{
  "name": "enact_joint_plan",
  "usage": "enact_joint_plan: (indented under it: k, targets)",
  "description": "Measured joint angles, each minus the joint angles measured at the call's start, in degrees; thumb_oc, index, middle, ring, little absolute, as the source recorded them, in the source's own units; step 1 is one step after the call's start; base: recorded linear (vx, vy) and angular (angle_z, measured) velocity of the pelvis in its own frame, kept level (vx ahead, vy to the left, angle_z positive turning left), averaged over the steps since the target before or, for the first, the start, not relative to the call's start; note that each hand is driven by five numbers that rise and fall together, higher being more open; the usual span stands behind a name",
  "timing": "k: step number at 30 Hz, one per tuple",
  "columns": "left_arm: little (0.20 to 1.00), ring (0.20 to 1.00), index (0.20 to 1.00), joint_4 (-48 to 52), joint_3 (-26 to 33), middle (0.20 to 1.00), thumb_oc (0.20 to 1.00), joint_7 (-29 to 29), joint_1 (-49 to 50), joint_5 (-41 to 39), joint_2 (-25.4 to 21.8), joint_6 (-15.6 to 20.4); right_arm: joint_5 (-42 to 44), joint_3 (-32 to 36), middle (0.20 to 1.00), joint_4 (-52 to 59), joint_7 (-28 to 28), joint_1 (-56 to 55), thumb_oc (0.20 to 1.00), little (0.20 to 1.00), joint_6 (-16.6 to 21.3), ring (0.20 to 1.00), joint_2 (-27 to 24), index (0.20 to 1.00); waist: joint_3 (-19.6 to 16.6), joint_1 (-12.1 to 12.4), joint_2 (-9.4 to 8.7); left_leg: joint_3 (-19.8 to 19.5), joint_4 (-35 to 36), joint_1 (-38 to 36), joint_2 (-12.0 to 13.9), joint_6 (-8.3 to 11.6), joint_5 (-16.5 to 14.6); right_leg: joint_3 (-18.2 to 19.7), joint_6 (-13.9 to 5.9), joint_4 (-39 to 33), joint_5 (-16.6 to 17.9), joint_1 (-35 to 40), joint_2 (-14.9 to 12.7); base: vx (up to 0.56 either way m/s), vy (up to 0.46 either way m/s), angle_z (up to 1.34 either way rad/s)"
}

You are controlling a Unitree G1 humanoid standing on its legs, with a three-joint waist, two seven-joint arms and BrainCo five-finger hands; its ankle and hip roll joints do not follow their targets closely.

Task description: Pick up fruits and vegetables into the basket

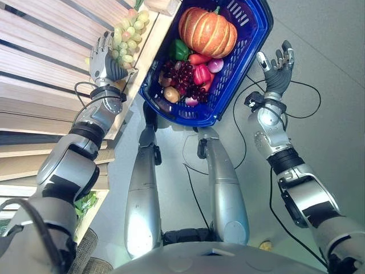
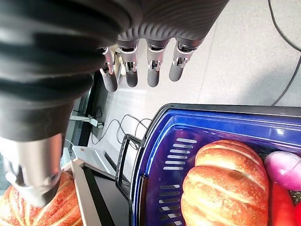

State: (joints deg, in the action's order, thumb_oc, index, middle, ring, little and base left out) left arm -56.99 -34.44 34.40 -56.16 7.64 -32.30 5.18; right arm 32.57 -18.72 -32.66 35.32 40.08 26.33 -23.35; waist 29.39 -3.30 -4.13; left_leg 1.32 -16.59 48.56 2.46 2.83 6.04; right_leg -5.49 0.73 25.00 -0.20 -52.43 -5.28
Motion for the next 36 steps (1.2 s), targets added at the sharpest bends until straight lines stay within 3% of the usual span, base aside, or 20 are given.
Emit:
enact_joint_plan:
  k: [3, 4, 5, 13, 26, 36]
  targets:
    - [1.0, 1.0, 1.0, -0.79, -0.01, 1.0, 1.0, -0.55, -0.23, -0.97, 0.29, -0.66, 0.03, -0.01, 1.0, -0.09, -0.15, 0.65, 1.0, 1.0, 0.0, 1.0, 0.0, 1.0, 0.0, -0.08, 0.0, 0.02, -0.01, -0.4, -0.01, 0.0, 0.0, 0.0, 0.0, -0.01, 0.0, 0.36, -0.01, 0.0, 0.0, 0.0]
    - [0.401, 0.401, 0.401, -1.08, -0.01, 0.401, 0.401, -0.98, -0.63, -1.0, 0.29, -1.12, 0.11, 0.0, 1.0, -0.11, -0.36, 0.95, 1.0, 1.0, -0.03, 1.0, 0.0, 1.0, 0.0, -0.12, 0.0, 0.02, -0.02, -0.52, 0.0, 0.0, 0.0, 0.02, 0.0, -0.01, 0.0, 0.45, 0.0, 0.0, 0.0, 0.0]
    - [0.2, 0.2, 0.2, -1.62, -0.02, 0.2, 0.2, -1.58, -0.93, -1.05, 0.3, -1.39, 0.53, -0.02, 1.0, -0.21, -0.76, 1.21, 1.0, 1.0, -0.06, 1.0, 0.0, 1.0, 0.0, -0.22, 0.0, 0.04, -0.02, -0.66, 0.01, 0.0, 0.0, 0.09, 0.0, 0.0, 0.0, 0.54, 0.0, 0.01, 0.03, -0.01]
    - [0.2, 0.2, 0.2, -10.05, -0.72, 0.2, 0.2, -10.47, -7.83, -8.49, -0.2, -2.49, 12.11, -0.01, 1.0, -6.04, -6.95, 2.9, 1.0, 1.0, -0.19, 1.0, 0.0, 1.0, 0.0, -0.96, -0.01, 0.23, -0.08, -1.0, 0.05, -0.01, -0.02, 0.38, -0.31, -0.02, -0.17, 0.79, 0.05, 0.01, 0.018, -0.01]
    - [0.2, 0.2, 0.2, -15.79, -0.44, 0.2, 0.2, -17.37, -10.06, -19.05, -0.37, -2.43, 12.98, -0.05, 1.0, -6.72, -8.03, 5.4, 1.0, 1.0, -0.17, 1.0, 0.01, 1.0, 0.0, -1.78, 0.0, 0.93, -0.1, -1.0, 0.12, -0.17, -0.48, 0.65, 0.01, -0.33, 0.04, 0.73, 0.12, 0.0, 0.002, 0.0]
    - [0.2, 0.2, 0.2, -15.75, 4.84, 0.2, 0.2, -20.4, -6.81, -28.93, -0.31, 1.71, 10.99, -0.08, 1.0, -6.61, -7.18, 4.71, 1.0, 1.0, -0.13, 1.0, 0.38, 1.0, 0.0, -1.7, 0.0, 0.91, -0.12, -1.01, 0.14, -0.17, -0.5, 0.65, 0.01, -0.27, 0.04, 0.74, 0.13, 0.0, 0.0, 0.0]
